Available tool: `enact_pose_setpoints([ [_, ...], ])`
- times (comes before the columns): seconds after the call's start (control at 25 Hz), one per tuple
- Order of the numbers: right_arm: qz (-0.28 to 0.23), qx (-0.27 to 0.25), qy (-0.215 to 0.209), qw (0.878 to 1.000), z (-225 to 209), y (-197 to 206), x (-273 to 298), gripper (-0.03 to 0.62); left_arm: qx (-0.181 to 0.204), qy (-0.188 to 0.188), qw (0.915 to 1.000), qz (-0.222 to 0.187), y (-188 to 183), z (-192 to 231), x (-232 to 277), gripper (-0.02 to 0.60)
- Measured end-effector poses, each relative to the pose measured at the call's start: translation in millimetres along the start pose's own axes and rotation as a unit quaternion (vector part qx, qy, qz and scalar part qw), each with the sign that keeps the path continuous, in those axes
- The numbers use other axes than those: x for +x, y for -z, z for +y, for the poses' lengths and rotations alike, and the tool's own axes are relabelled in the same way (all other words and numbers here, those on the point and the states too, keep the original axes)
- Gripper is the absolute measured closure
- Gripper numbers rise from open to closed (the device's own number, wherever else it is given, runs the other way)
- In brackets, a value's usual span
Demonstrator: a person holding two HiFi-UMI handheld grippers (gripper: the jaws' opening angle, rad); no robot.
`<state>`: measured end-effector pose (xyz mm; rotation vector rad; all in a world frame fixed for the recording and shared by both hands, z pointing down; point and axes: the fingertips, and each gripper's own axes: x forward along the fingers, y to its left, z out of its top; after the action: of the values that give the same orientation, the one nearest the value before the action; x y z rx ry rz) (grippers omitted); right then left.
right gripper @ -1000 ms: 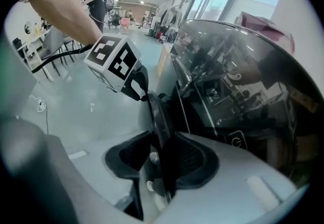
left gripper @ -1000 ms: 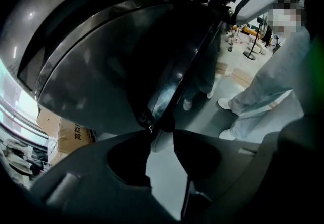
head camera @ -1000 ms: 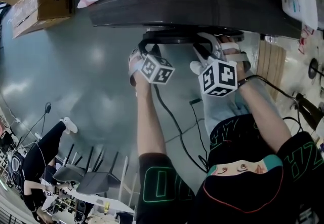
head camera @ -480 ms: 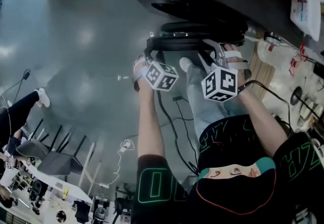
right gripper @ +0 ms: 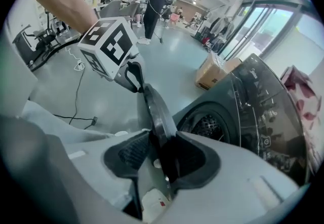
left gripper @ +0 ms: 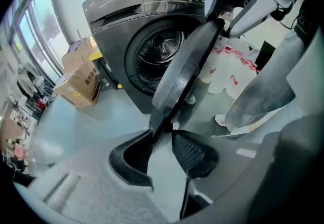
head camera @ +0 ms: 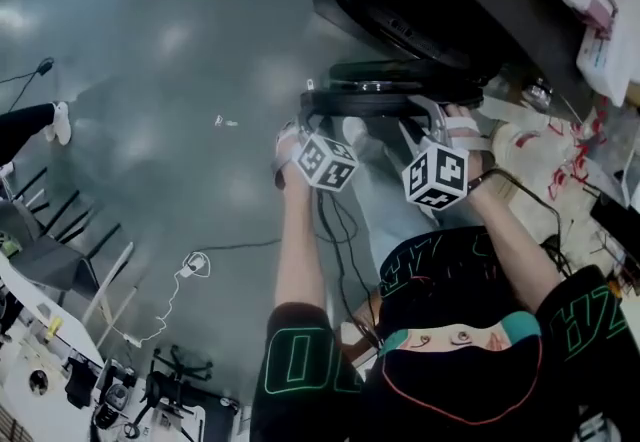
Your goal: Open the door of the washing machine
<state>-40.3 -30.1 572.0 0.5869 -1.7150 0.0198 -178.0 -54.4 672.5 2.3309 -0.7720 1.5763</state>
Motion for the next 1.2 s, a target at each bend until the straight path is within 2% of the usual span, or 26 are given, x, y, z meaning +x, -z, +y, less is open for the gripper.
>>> enact_pose_setpoints([
  [0.24,-0.030,-0.057,-0.030,0.997,29,7,-13,0.428,-0.059,-0.024,0.9975,0.030,26,-39,-16,0.453],
  [0.44,-0.082,-0.109,-0.060,0.989,58,18,-25,0.430,-0.125,-0.055,0.9889,0.058,51,-80,-29,0.453],
  [0.72,-0.127,-0.204,-0.101,0.965,100,47,-45,0.431,-0.205,-0.103,0.9701,0.079,74,-159,-47,0.453],
  [0.96,-0.146,-0.281,-0.126,0.940,137,80,-65,0.430,-0.265,-0.140,0.9495,0.093,87,-239,-60,0.454],
  [1.08,-0.147,-0.314,-0.133,0.928,146,95,-73,0.430,-0.288,-0.141,0.9420,0.100,86,-269,-63,0.459],
  [1.2,-0.147,-0.338,-0.142,0.919,160,114,-82,0.427,-0.294,-0.123,0.9419,0.108,84,-306,-66,0.469],
])
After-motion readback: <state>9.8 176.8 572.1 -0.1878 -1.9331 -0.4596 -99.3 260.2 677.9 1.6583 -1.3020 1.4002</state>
